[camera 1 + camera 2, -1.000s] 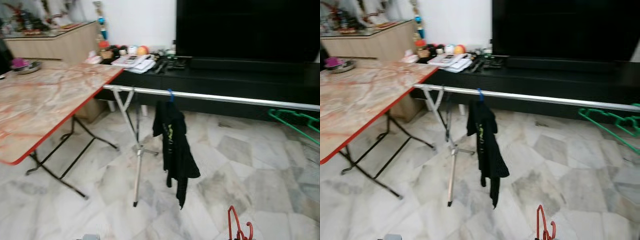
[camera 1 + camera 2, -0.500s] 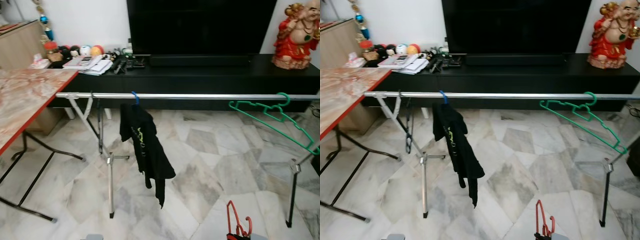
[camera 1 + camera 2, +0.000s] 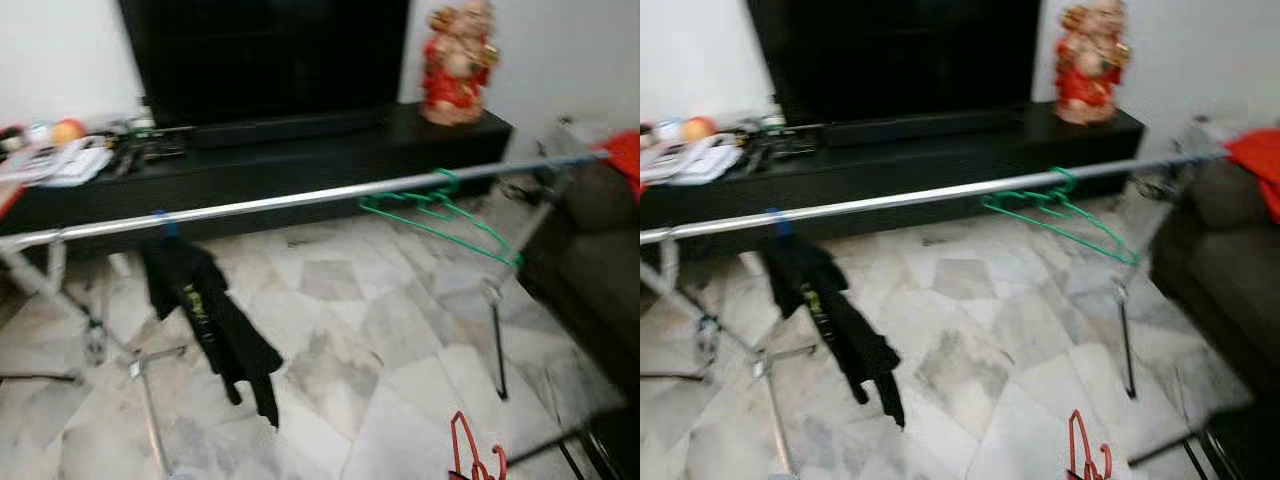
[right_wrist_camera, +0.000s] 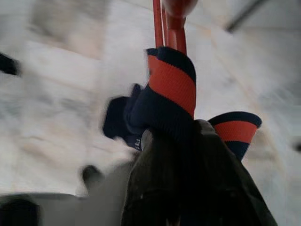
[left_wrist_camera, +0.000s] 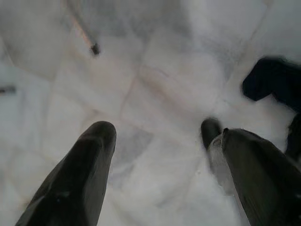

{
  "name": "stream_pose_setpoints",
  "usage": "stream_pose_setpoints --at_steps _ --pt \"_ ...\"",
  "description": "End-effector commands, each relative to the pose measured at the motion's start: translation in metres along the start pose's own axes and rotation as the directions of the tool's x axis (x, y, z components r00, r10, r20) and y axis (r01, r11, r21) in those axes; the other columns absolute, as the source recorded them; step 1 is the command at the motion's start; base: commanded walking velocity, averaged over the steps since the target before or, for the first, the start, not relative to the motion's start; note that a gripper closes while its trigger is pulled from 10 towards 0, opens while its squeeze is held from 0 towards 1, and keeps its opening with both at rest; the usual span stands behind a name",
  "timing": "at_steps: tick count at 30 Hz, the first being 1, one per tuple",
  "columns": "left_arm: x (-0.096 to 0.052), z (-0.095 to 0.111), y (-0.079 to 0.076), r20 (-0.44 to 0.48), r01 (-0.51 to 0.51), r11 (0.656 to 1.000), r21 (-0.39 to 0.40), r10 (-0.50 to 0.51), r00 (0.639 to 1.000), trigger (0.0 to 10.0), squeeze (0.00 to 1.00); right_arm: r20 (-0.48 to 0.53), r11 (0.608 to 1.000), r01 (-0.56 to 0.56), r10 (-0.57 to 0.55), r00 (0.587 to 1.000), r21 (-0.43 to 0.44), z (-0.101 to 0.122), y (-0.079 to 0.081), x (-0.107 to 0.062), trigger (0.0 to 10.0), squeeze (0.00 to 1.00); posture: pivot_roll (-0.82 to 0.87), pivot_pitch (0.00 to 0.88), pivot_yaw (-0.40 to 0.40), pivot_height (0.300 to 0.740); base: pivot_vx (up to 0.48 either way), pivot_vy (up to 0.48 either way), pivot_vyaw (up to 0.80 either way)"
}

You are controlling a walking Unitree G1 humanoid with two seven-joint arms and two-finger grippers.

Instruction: Hang hanger

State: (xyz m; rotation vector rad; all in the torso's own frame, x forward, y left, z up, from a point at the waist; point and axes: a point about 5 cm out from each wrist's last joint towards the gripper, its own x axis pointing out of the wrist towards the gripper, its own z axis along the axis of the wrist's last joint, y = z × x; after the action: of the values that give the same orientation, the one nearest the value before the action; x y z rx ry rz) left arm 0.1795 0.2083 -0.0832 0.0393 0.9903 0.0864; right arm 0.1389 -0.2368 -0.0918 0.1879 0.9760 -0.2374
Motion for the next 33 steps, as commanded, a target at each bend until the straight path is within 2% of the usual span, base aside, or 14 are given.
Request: stream_pose_setpoints --at_steps 1,6,11,14,16,19,21,23,24,26,29,30,32,33 --pt "-0.001 -0.003 0.004 0.0 -0.018 1.0 0.004 0.018 1.0 10.0 0.0 0.027 1.0 -0.001 0.001 1.0 0.008 0.009 -0.002 0.001 10.0 0.0 -0.05 0.015 0.05 0.74 0.0 0.0 0.0" --pt "0.001 0.014 0.007 0.072 -0.036 0.998 -0.059 0.04 0.997 10.0 0.0 0.036 1.0 0.008 -0.009 0.999 0.015 0.01 -0.006 0.0 10.0 0.0 -0.04 0.02 0.047 0.74 0.0 0.0 0.0" --pt "0.001 0.018 0.009 0.077 -0.036 0.998 -0.042 0.039 0.996 10.0 0.0 0.037 1.0 -0.005 0.004 0.999 0.005 0.012 0.008 0.003 10.0 0.0 -0.04 0.022 0.05 0.74 0.0 0.0 0.0" --pt "0.001 0.02 0.01 0.084 -0.038 0.999 -0.03 0.04 0.996 10.0 0.0 0.056 0.999 -0.014 0.012 0.998 0.032 0.014 0.014 0.005 10.0 0.0 -0.04 0.024 0.05 0.74 0.0 0.0 0.0" --pt "0.001 0.021 0.01 0.088 -0.038 0.999 -0.035 0.041 0.995 10.0 0.0 0.067 0.997 -0.025 0.021 0.998 0.068 0.016 0.02 0.006 10.0 0.0 -0.04 0.026 0.047 0.74 0.0 0.0 -0.8" --pt "0.001 0.02 0.008 0.083 -0.032 0.999 -0.043 0.036 0.996 10.0 0.0 0.06 1.0 -0.021 0.019 0.998 0.022 0.017 0.024 0.007 10.0 0.0 -0.04 0.028 0.046 0.74 0.0 0.0 -0.8" --pt "0.001 0.018 0.007 0.079 -0.029 0.998 -0.046 0.033 0.996 10.0 0.0 0.078 0.999 -0.012 0.008 0.997 0.04 0.019 0.025 0.007 10.0 0.0 -0.04 0.028 0.047 0.74 0.0 0.0 -0.8" --pt "0.001 0.017 0.006 0.077 -0.027 0.998 -0.048 0.031 0.997 10.0 0.0 0.113 0.998 0.002 -0.009 0.994 0.063 0.026 0.023 0.007 10.0 0.0 -0.05 0.03 0.047 0.74 0.0 0.0 -0.8" --pt "0.001 0.015 0.005 0.073 -0.025 0.999 -0.046 0.028 0.997 10.0 0.0 0.174 0.997 0.028 -0.039 0.984 0.068 0.037 0.018 0.007 10.0 0.0 -0.05 0.031 0.046 0.74 0.0 0.0 0.0" --pt "0.001 0.015 0.005 0.072 -0.025 0.999 -0.044 0.028 0.997 10.0 0.0 0.183 0.997 0.034 -0.045 0.982 0.063 0.039 0.017 0.007 10.0 0.0 -0.05 0.031 0.046 0.74 0.0 0.0 0.0" --pt "0.001 0.014 0.005 0.069 -0.026 0.999 -0.04 0.028 0.997 10.0 0.0 0.253 0.996 0.06 -0.075 0.965 0.069 0.057 0.013 0.006 10.0 0.0 -0.04 0.031 0.046 0.74 0.0 0.0 0.0" --pt "0.001 0.014 0.005 0.076 -0.025 0.999 -0.04 0.028 0.997 10.0 0.0 0.317 0.997 0.055 -0.067 0.946 0.046 0.076 0.012 0.006 10.0 0.0 -0.05 0.033 0.046 0.74 0.0 0.0 0.0" --pt "0.001 0.015 0.006 0.085 -0.025 0.999 -0.035 0.028 0.996 10.0 0.0 0.354 0.998 0.051 -0.056 0.934 0.023 0.088 0.013 0.005 10.0 0.0 -0.05 0.033 0.046 0.74 0.0 0.0 0.0" --pt "0.001 0.021 0.007 0.106 -0.026 1.0 -0.015 0.028 0.994 10.0 0.0 0.407 0.999 0.041 -0.031 0.913 -0.015 0.105 0.015 0.004 10.0 0.0 -0.05 0.033 0.046 0.74 0.0 0.0 0.0"
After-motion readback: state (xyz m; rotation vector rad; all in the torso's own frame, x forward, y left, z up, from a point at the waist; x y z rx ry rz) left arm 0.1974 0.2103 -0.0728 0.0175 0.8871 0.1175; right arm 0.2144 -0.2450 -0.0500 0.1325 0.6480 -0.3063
